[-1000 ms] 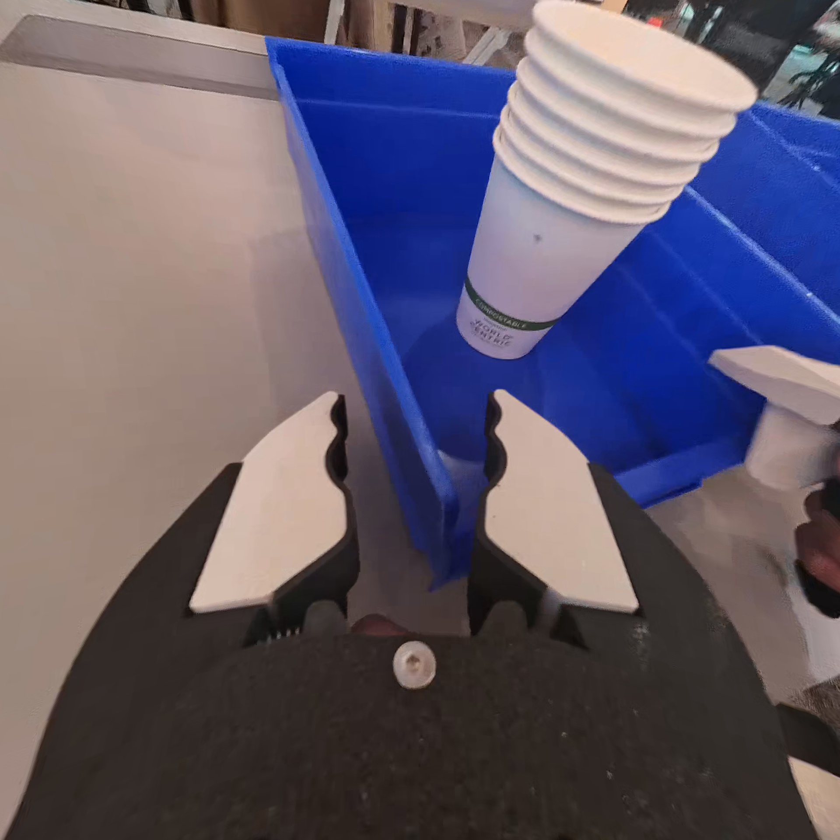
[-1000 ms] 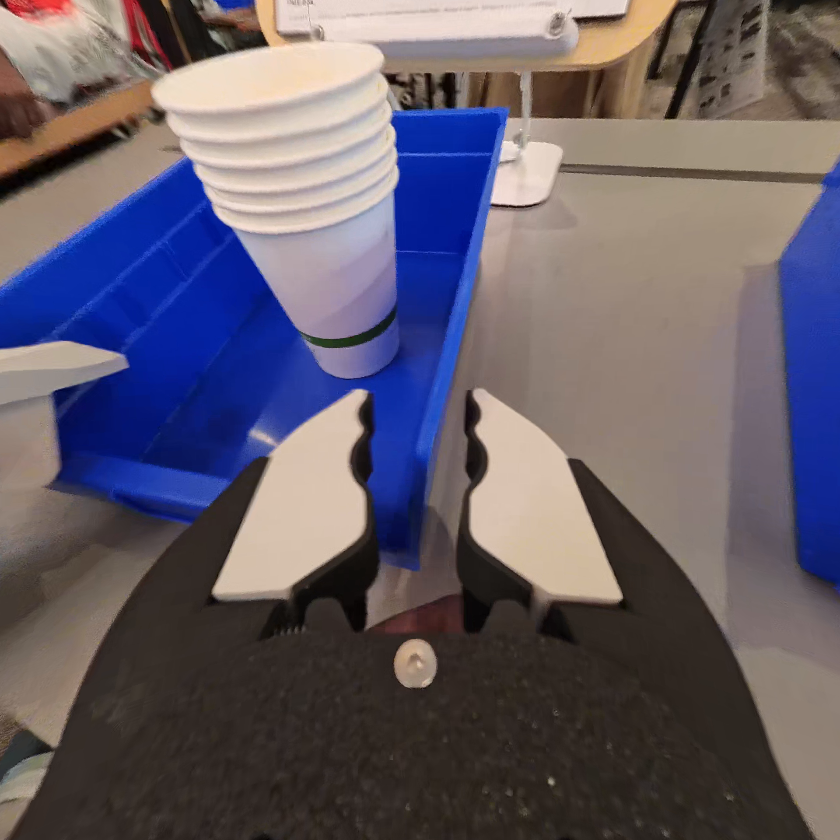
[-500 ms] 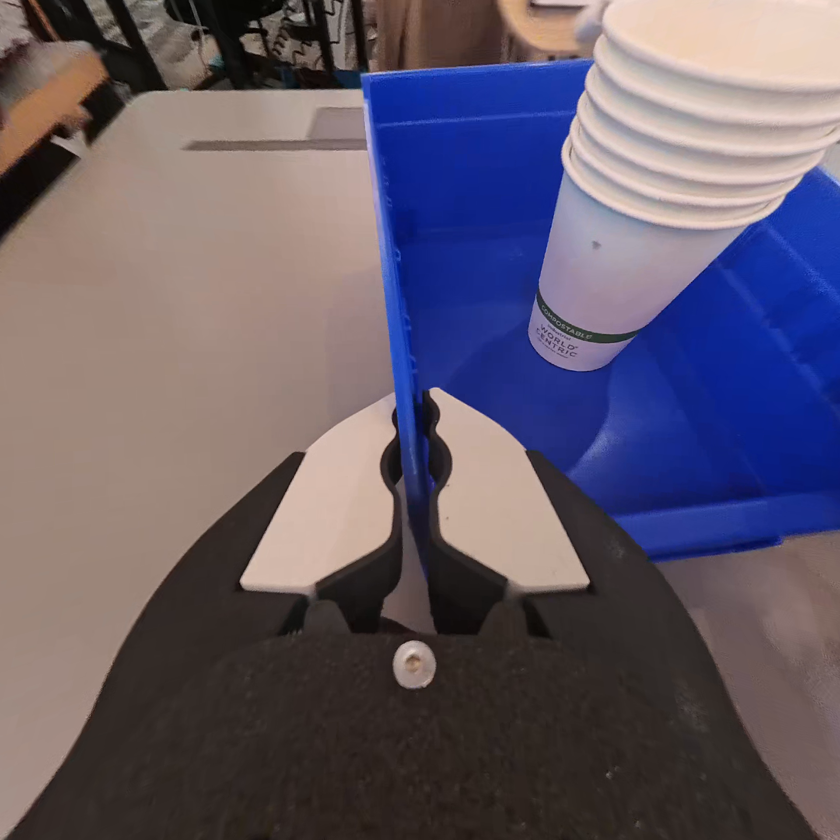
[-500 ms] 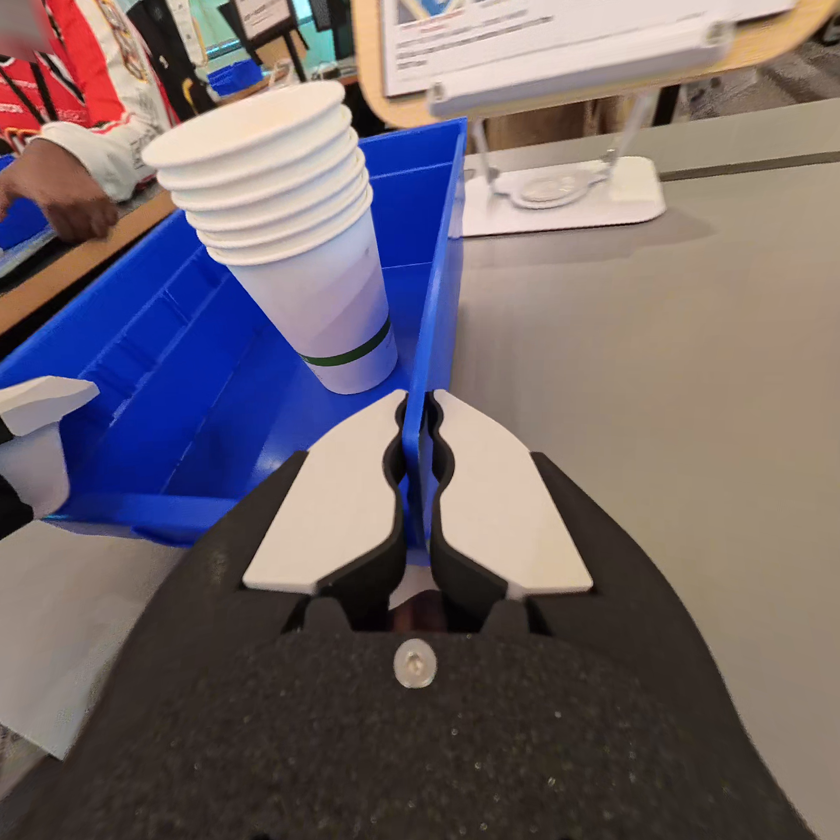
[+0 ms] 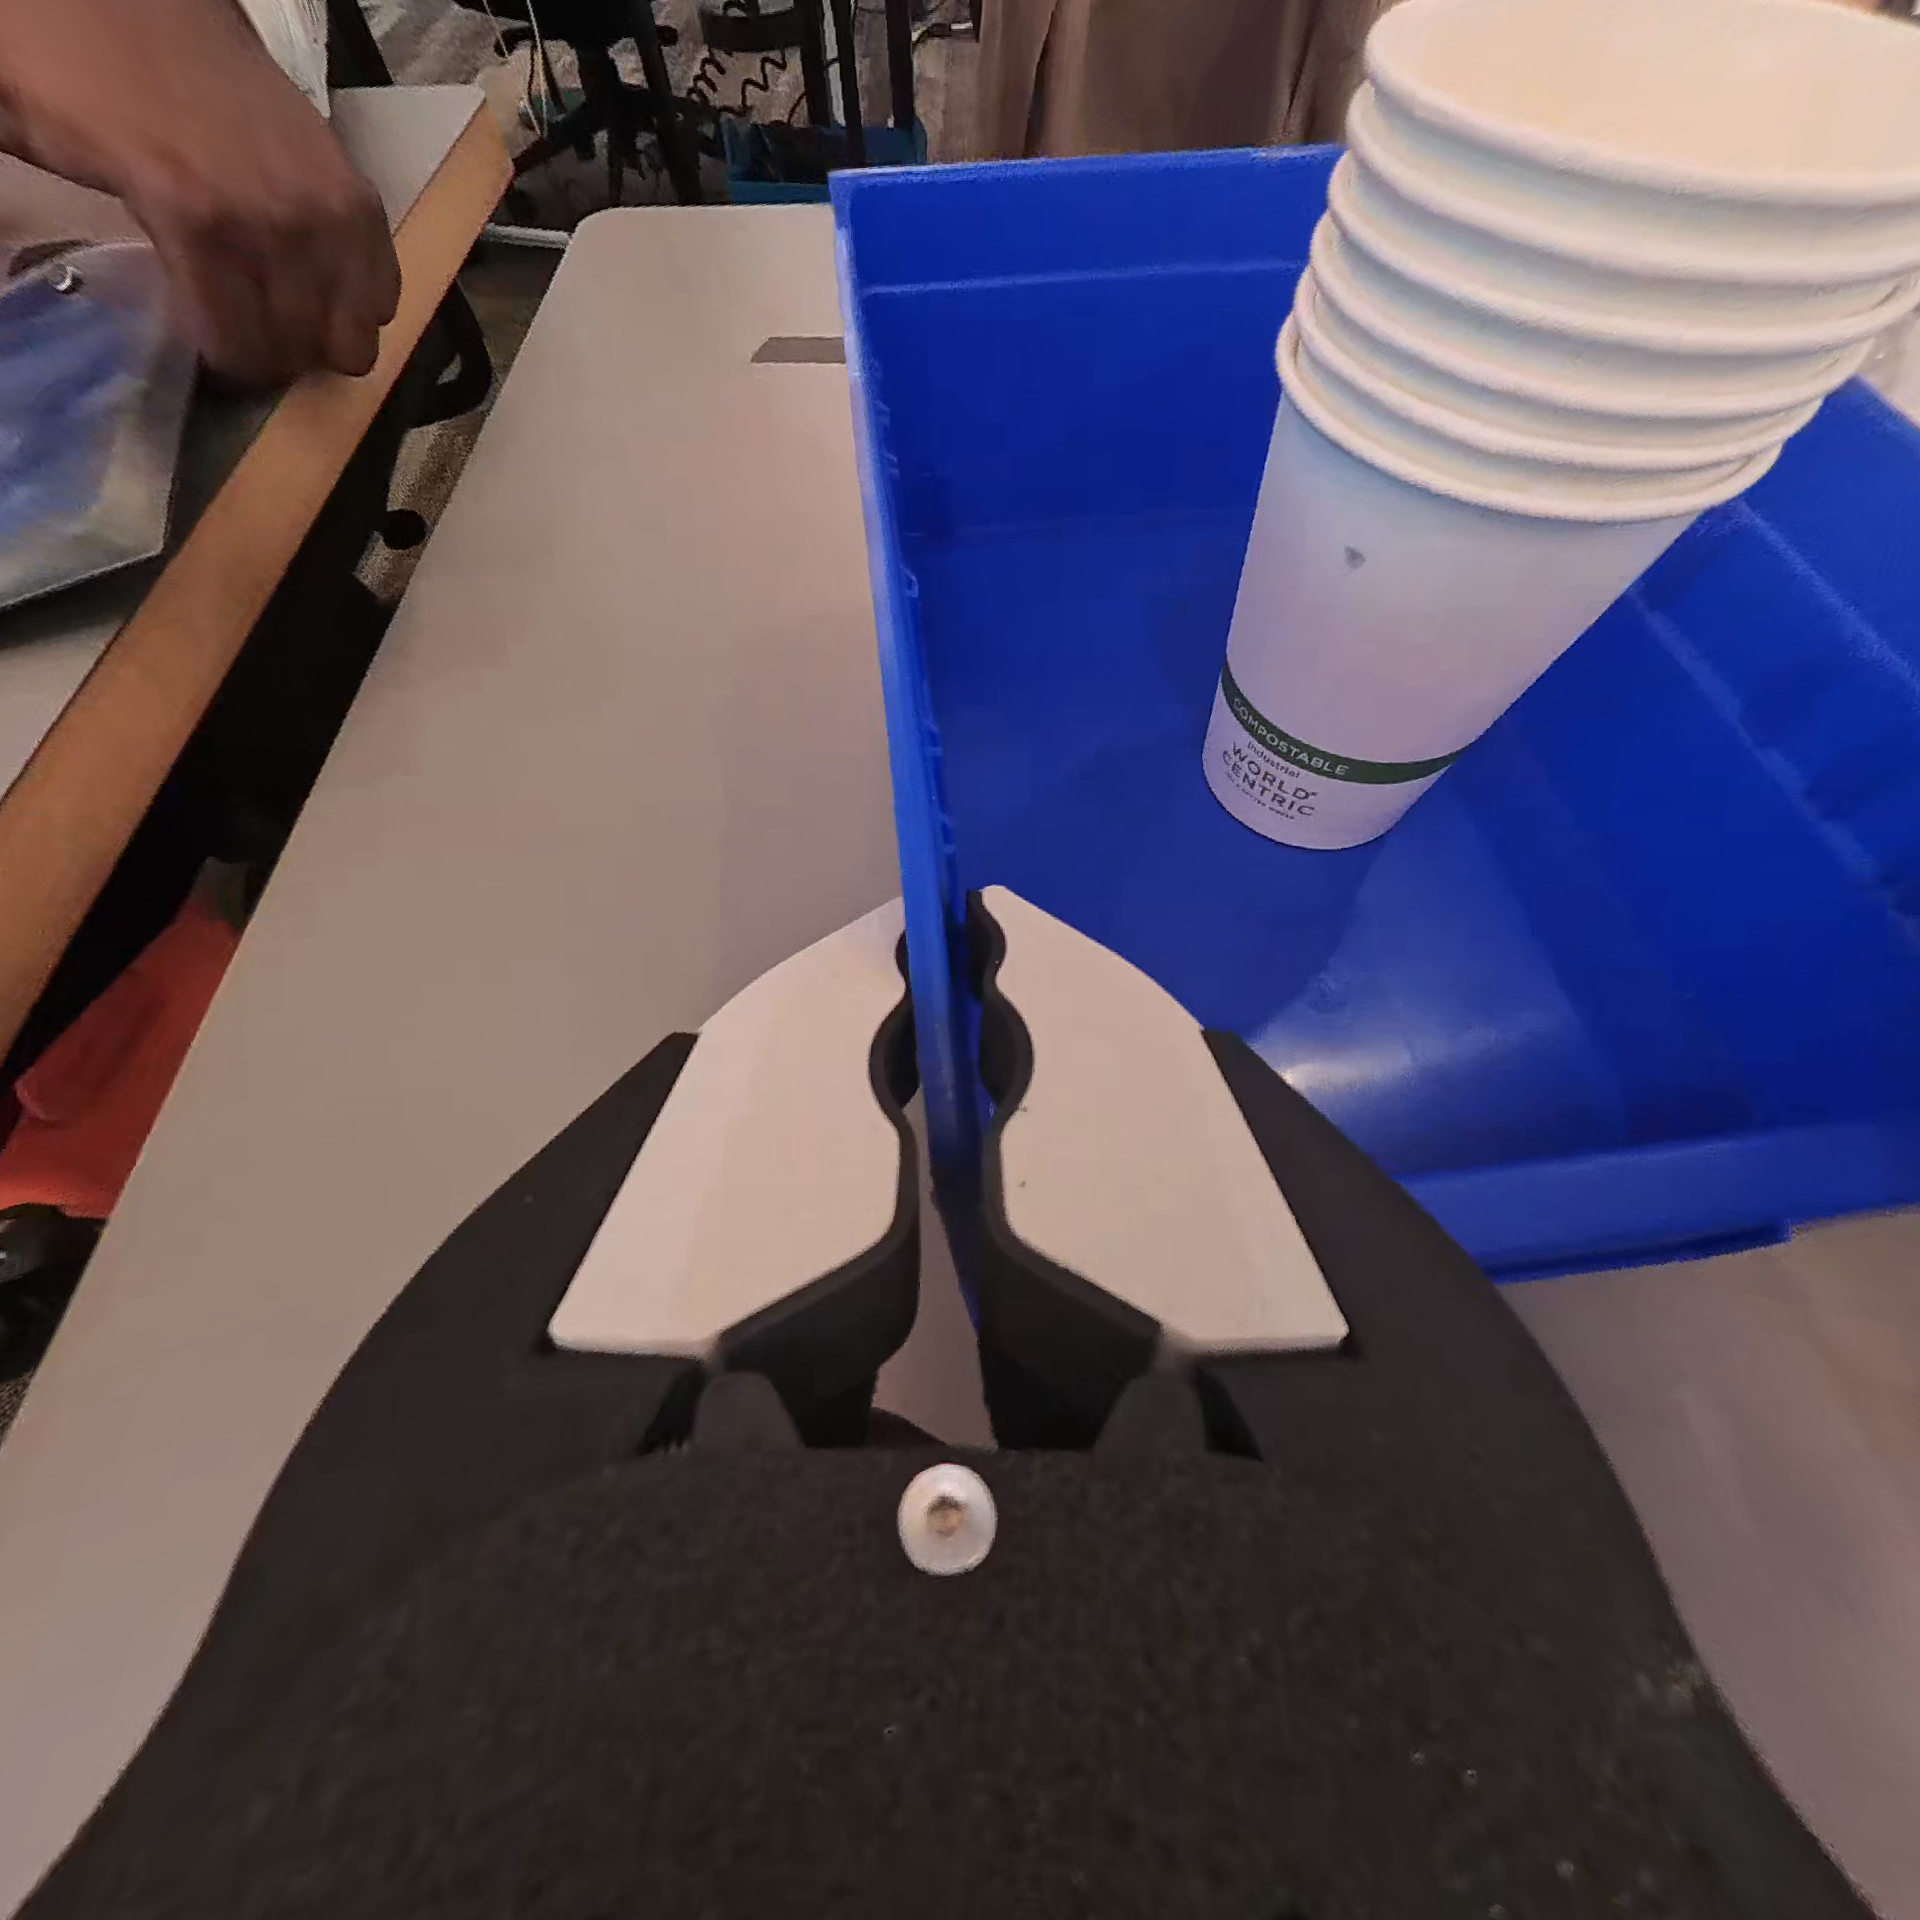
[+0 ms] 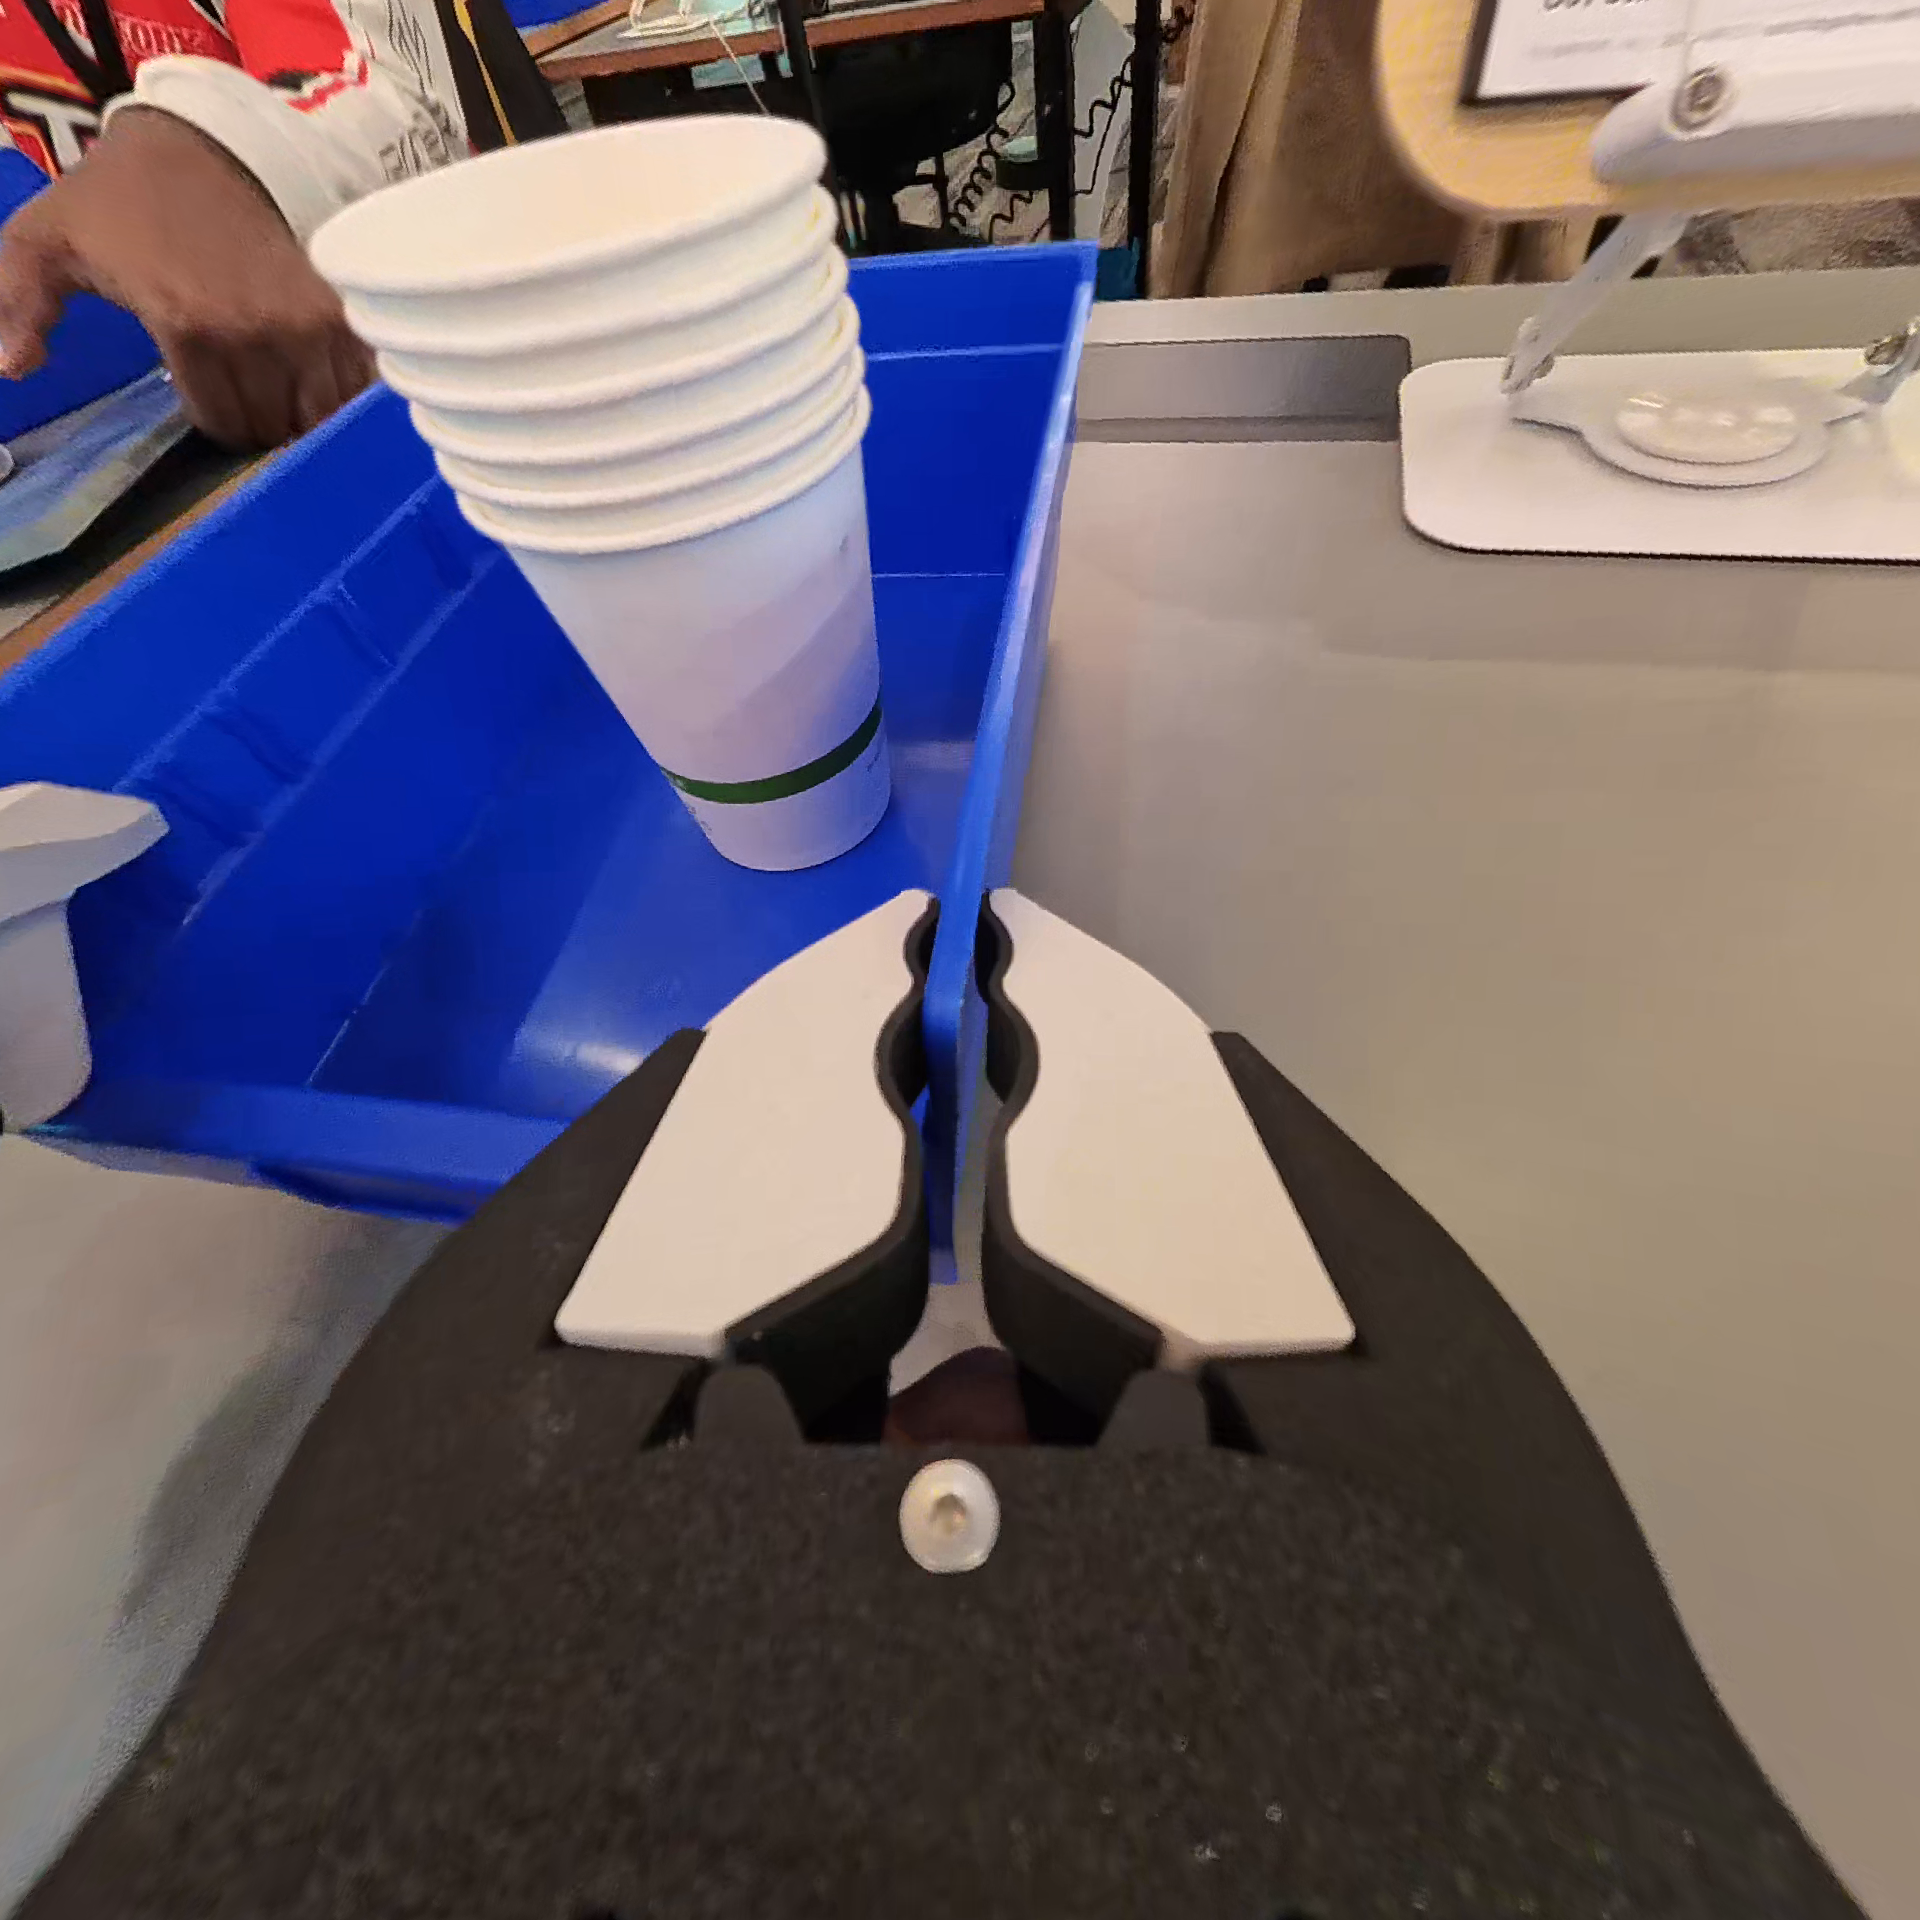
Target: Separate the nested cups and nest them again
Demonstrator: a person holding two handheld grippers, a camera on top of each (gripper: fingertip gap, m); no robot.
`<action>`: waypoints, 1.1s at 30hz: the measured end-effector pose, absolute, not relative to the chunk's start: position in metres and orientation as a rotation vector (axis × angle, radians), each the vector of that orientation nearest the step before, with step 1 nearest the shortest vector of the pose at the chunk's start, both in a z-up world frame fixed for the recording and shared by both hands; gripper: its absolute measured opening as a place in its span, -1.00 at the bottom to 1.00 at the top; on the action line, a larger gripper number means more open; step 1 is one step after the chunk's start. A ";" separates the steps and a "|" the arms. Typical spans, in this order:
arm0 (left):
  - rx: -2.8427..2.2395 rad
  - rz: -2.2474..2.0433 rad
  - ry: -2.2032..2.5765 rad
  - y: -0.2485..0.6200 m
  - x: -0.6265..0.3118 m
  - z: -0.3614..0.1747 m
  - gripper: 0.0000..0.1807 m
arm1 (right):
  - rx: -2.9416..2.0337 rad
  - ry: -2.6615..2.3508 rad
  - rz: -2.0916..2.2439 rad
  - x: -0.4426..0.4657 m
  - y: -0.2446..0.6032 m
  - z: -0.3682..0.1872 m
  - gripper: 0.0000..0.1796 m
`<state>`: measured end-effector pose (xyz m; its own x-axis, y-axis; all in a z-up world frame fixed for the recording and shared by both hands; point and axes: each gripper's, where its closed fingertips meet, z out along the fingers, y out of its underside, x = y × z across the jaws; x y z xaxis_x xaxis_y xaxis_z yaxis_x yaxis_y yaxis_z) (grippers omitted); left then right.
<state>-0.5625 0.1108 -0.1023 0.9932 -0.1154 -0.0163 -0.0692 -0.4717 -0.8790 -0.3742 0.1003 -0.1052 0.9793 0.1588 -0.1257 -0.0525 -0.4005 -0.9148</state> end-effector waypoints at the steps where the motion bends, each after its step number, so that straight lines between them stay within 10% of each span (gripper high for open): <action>1: -2.066 -0.062 0.134 0.114 -0.566 -0.105 -0.95 | -1.974 -0.078 0.228 -0.378 0.100 -0.110 -0.94; 8: -2.024 -0.142 0.083 0.121 -0.575 -0.122 -0.94 | -1.949 -0.140 0.293 -0.388 0.095 -0.122 -0.86; 12: -2.027 -0.078 0.036 0.112 -0.581 -0.117 -0.46 | -1.929 -0.226 0.381 -0.373 0.082 -0.112 -0.50; 17: -1.881 0.035 -0.023 0.057 -0.569 -0.059 -0.40 | -1.742 -0.499 0.555 -0.320 0.004 -0.072 -0.40; 33: -1.750 -0.860 0.928 -0.009 -0.009 -0.076 -0.46 | -1.805 0.198 -0.244 0.265 -0.043 -0.080 -0.46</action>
